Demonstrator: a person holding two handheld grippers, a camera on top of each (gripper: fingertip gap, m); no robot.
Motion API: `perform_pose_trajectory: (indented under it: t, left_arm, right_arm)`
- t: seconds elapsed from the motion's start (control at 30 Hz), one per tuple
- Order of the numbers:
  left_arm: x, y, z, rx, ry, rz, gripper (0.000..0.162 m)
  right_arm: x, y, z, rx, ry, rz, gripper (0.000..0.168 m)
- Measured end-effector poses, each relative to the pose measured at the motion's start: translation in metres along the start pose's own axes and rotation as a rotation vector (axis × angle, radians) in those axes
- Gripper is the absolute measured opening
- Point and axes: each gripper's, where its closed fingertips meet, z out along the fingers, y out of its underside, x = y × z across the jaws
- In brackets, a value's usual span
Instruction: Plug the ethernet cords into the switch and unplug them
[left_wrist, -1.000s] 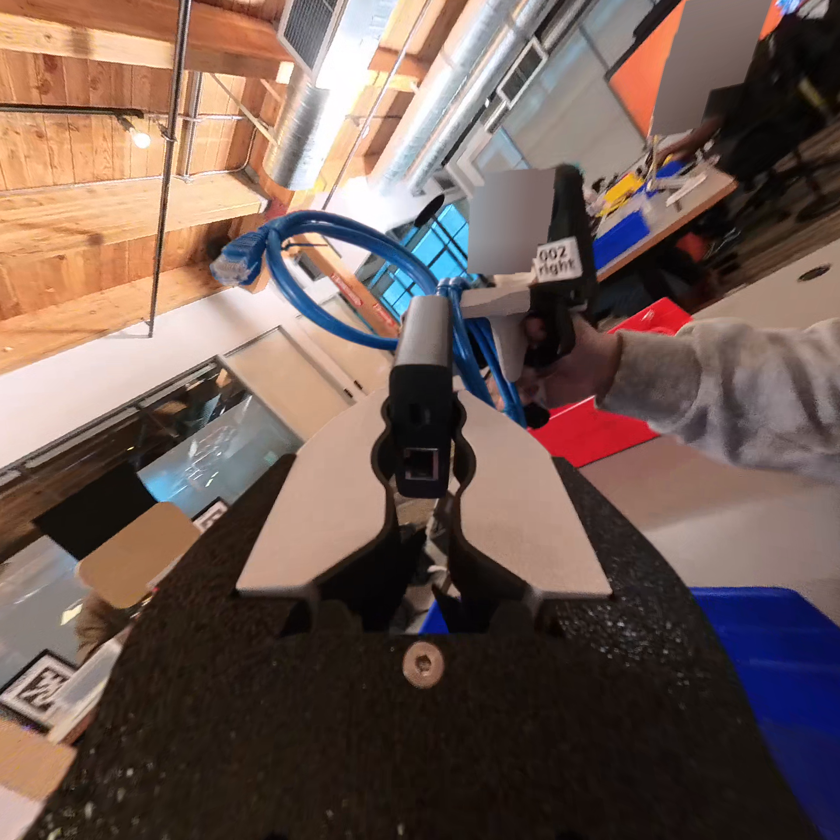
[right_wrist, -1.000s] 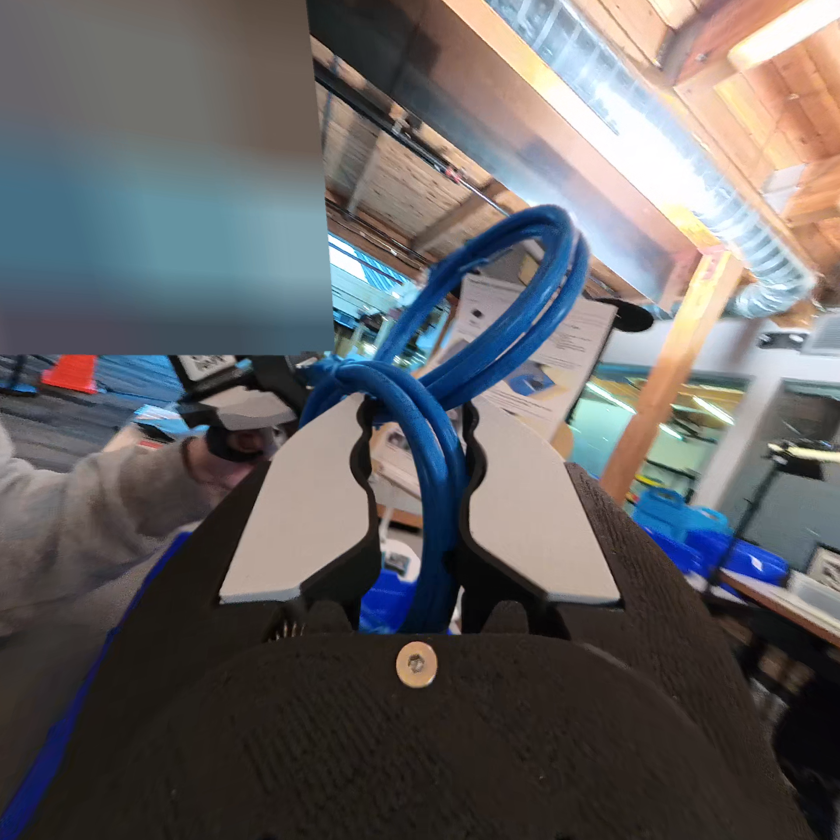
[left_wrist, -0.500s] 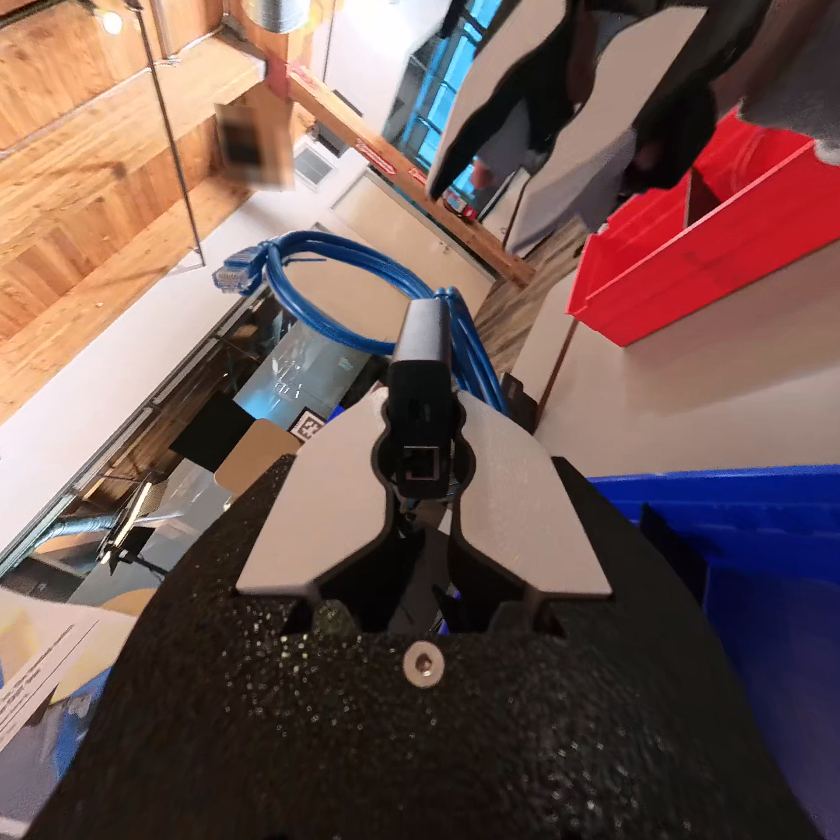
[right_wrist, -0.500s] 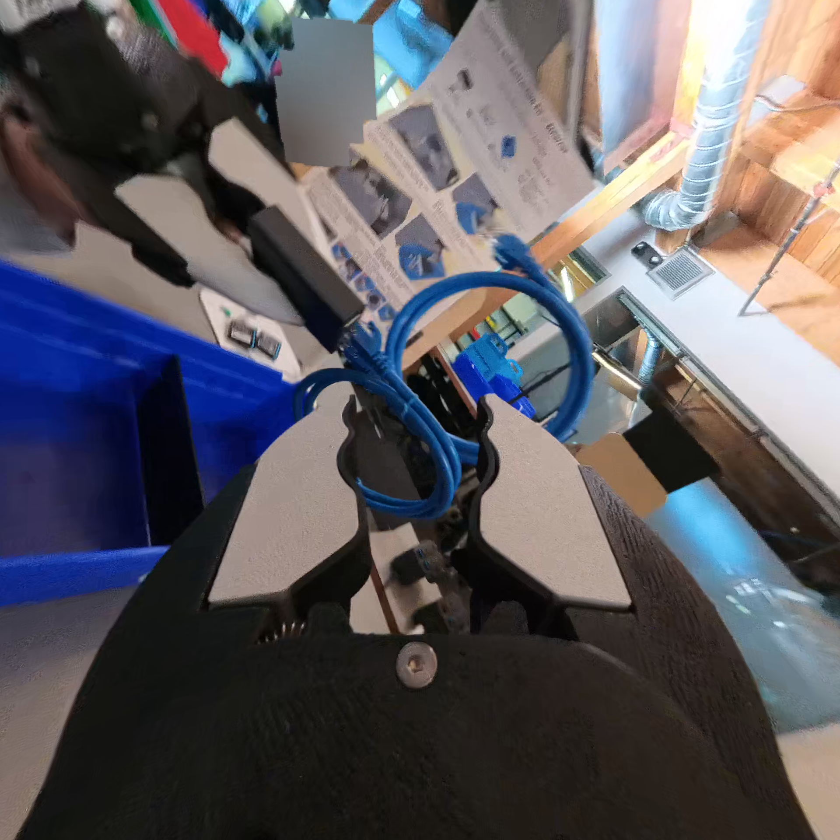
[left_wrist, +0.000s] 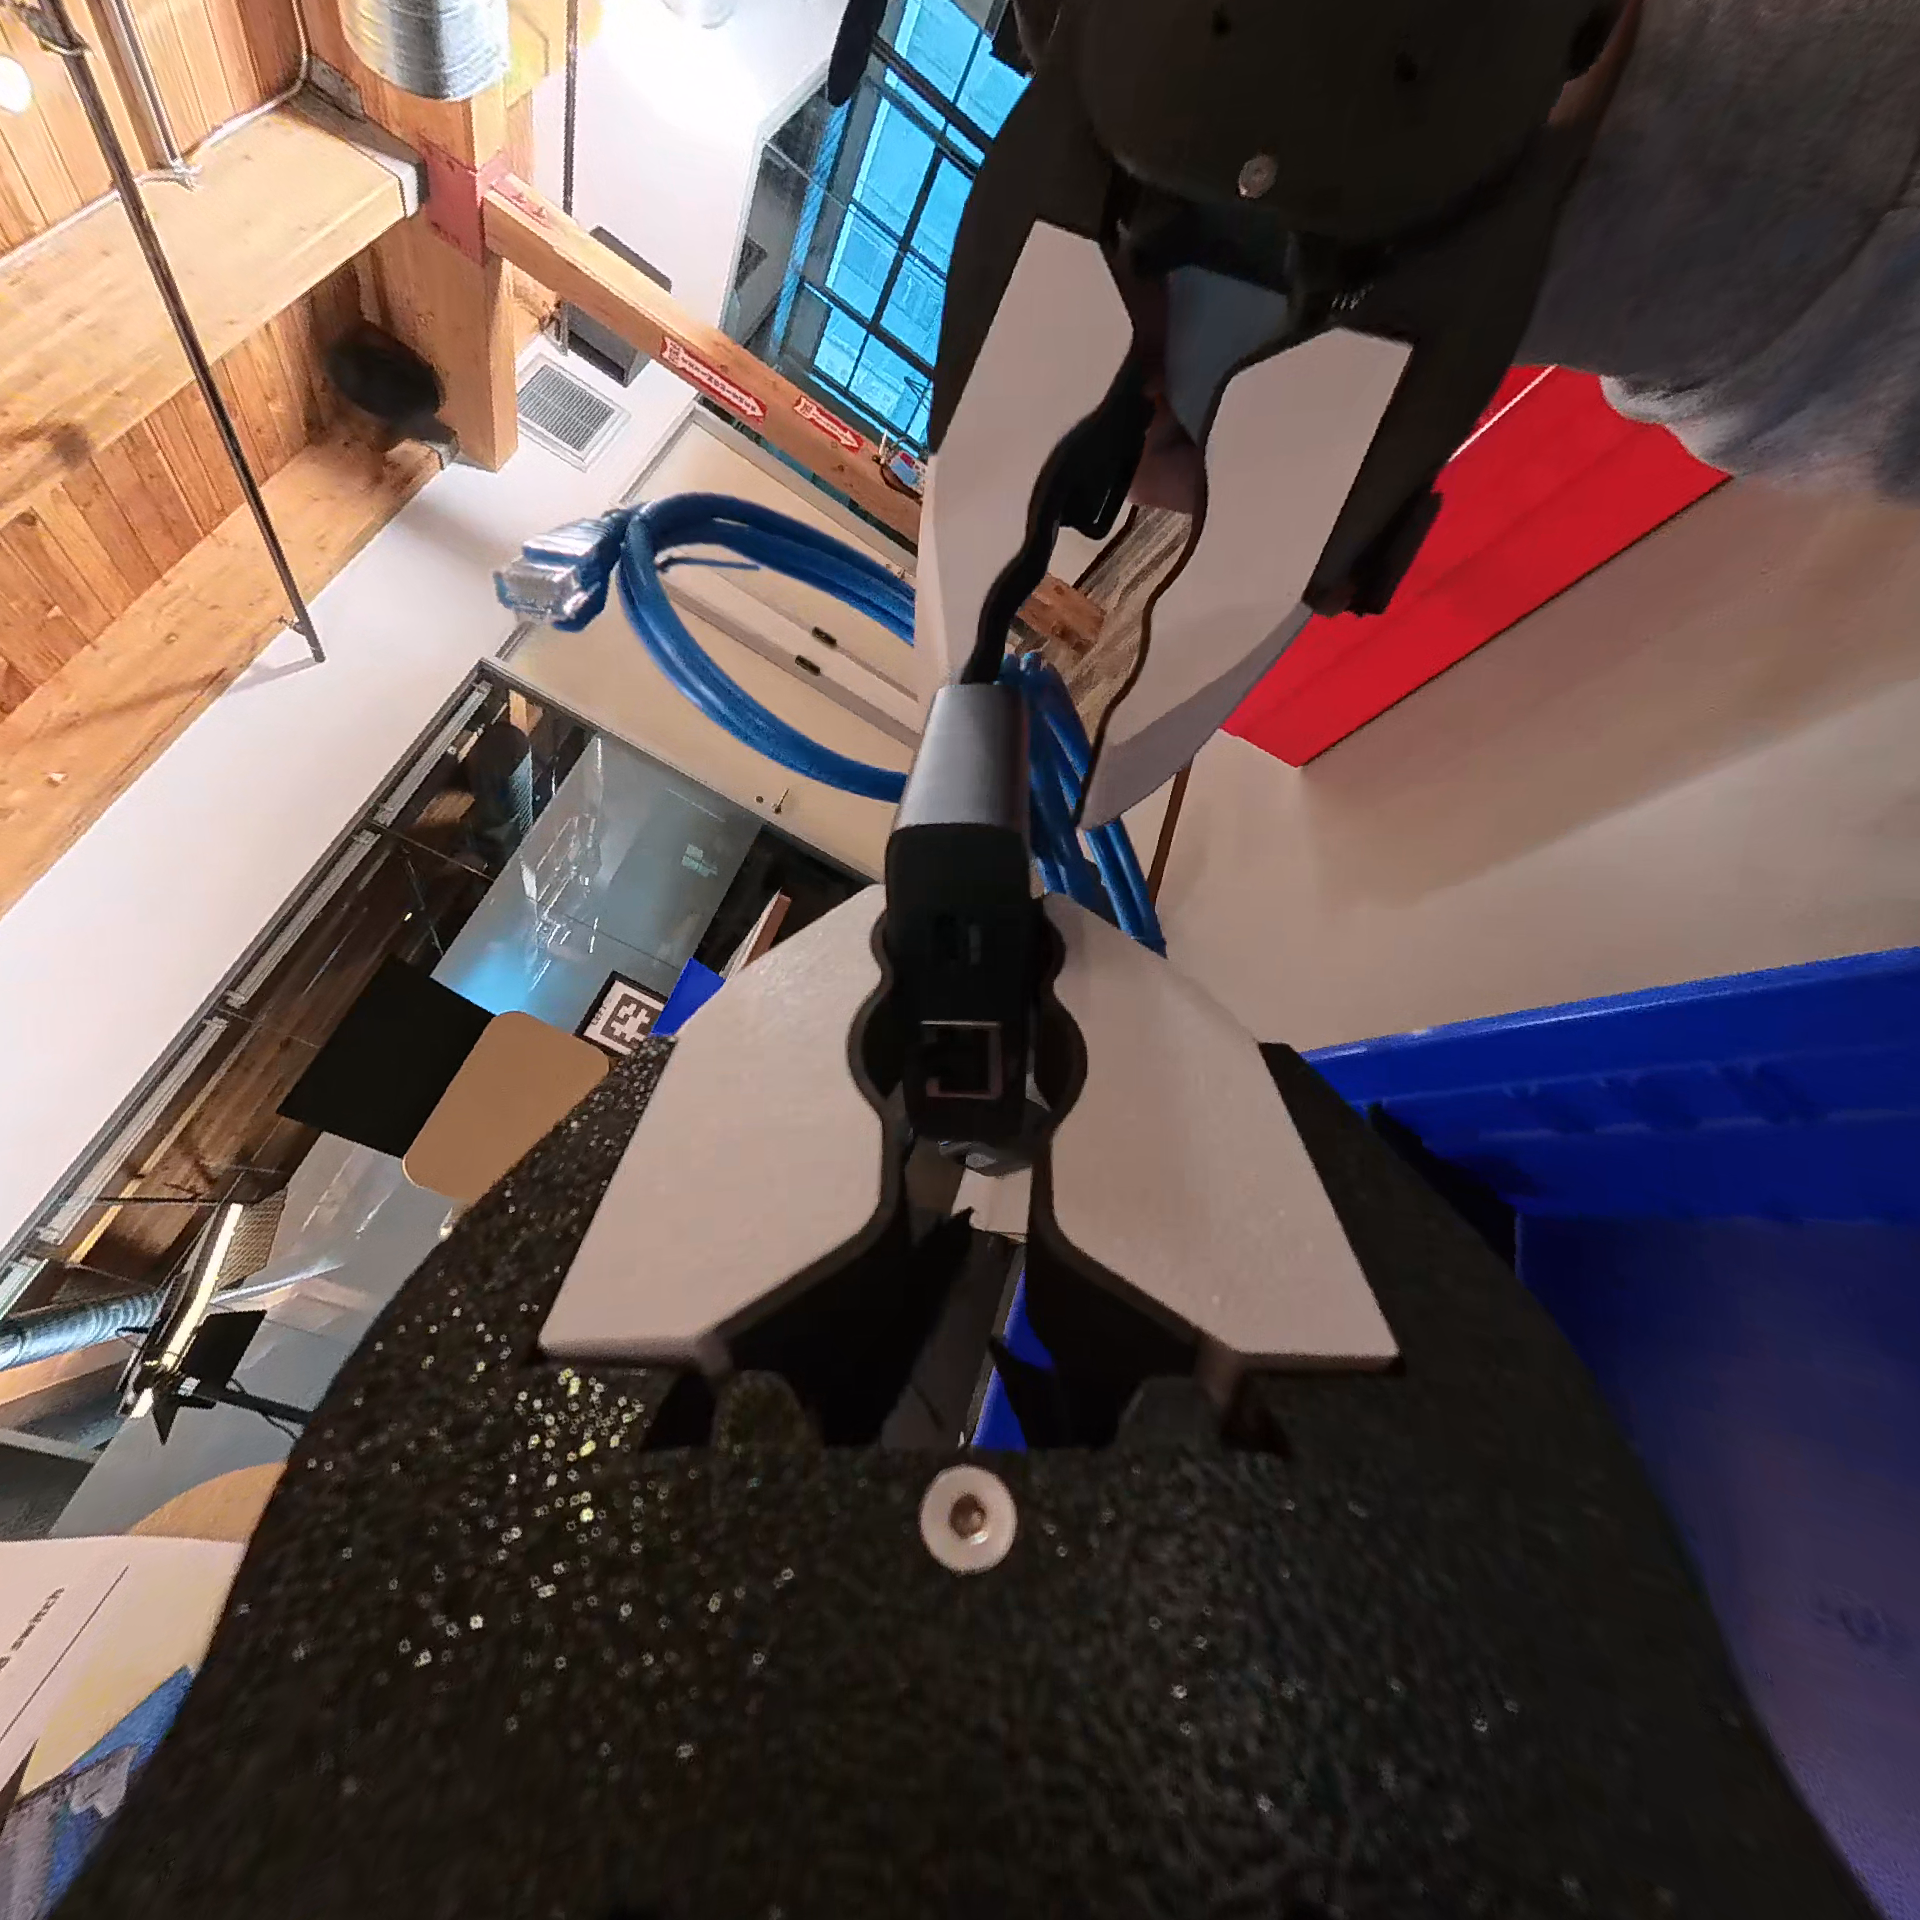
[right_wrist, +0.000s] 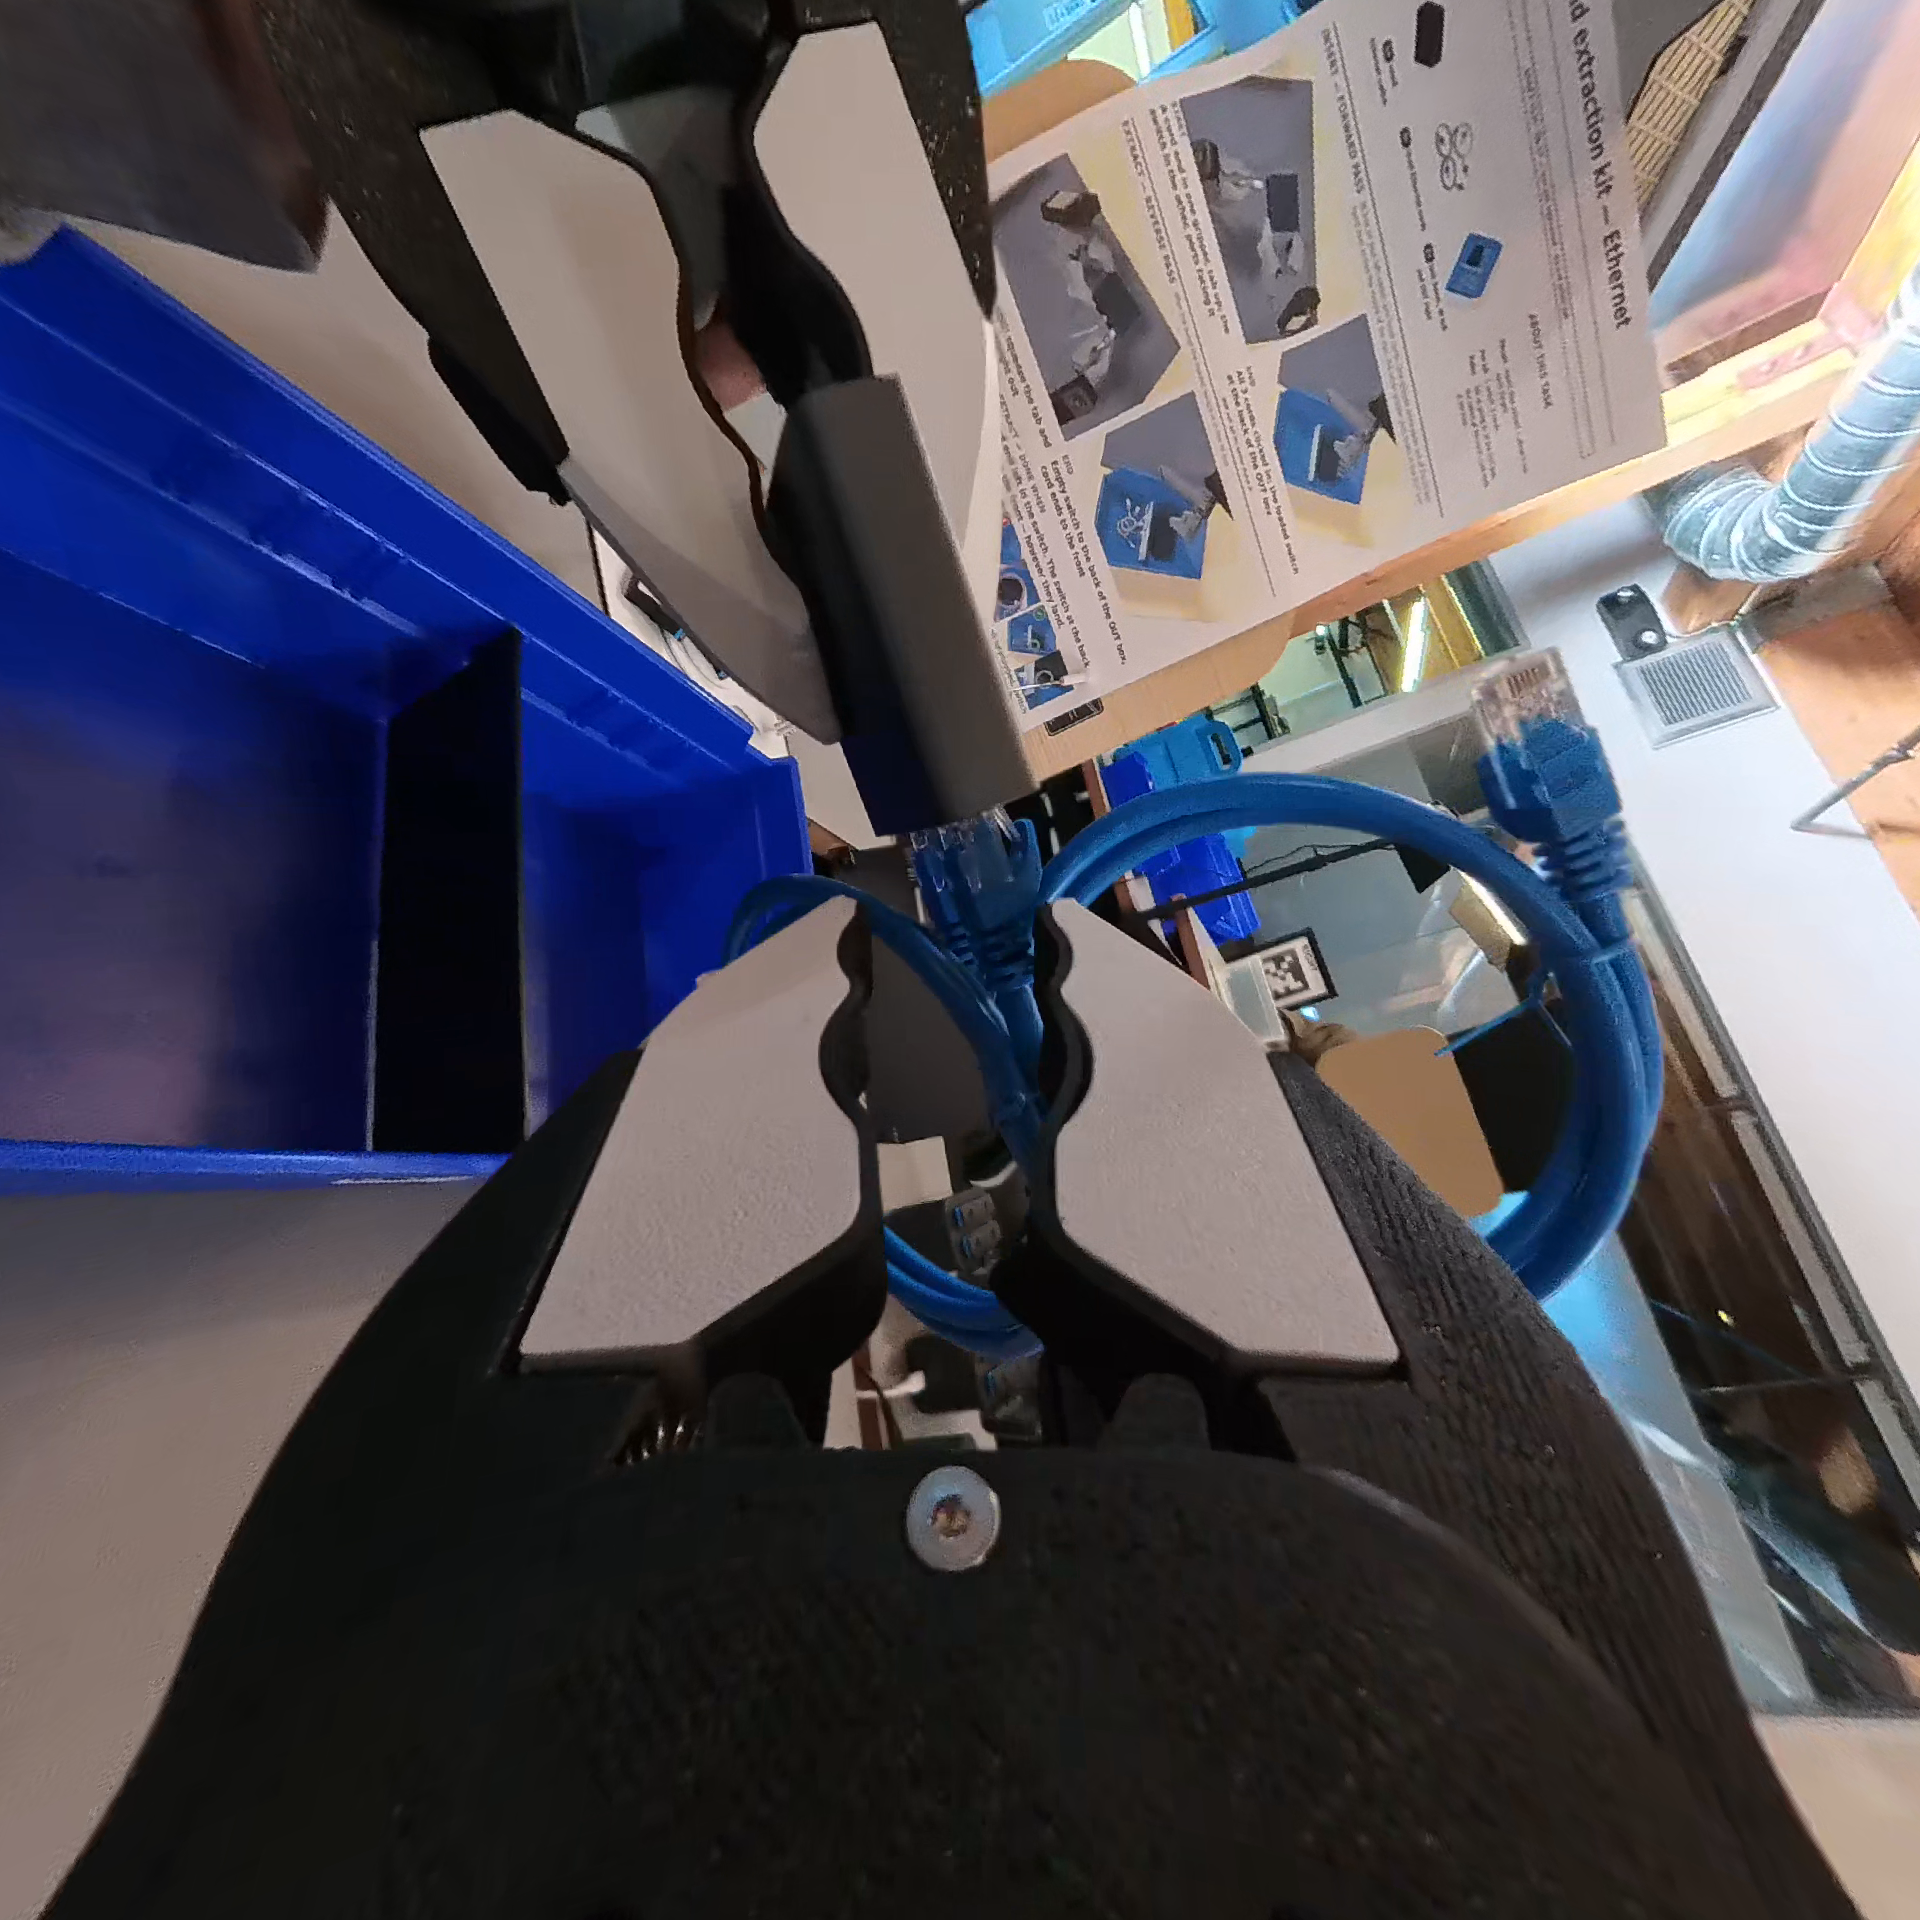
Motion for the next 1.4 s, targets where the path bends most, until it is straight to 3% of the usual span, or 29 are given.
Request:
perform_pose_trajectory:
  t: [0.03,0.23,0.37,0.57,0.9,1.1,1.4]
  left_arm:
    - [0.001,0.001,0.0,-0.004,0.005,0.002,0.021]
    - [0.008,0.006,0.002,-0.049,0.045,0.033,0.021]
    - [0.015,-0.008,0.0,0.045,0.097,-0.011,0.022]
    - [0.015,-0.002,-0.001,0.023,0.097,0.014,0.02]
    - [0.014,-0.034,-0.032,0.365,0.218,-0.172,0.02]
    - [0.027,-0.047,-0.028,0.388,0.272,-0.137,0.02]
    - [0.03,-0.047,-0.026,0.326,0.25,-0.054,0.023]
  right_arm:
    - [-0.001,0.001,0.001,-0.007,0.0,-0.007,0.028]
    - [-0.009,0.006,0.009,-0.046,-0.033,-0.033,0.028]
    - [-0.018,0.006,0.016,-0.06,-0.064,-0.062,0.031]
    - [-0.02,0.01,0.022,-0.079,-0.06,-0.089,0.031]
    - [-0.02,-0.031,-0.003,0.253,-0.16,0.111,0.03]
    - [-0.033,-0.033,0.003,0.176,-0.165,-0.018,0.025]
    - [-0.032,-0.027,0.003,0.05,-0.134,-0.051,0.024]
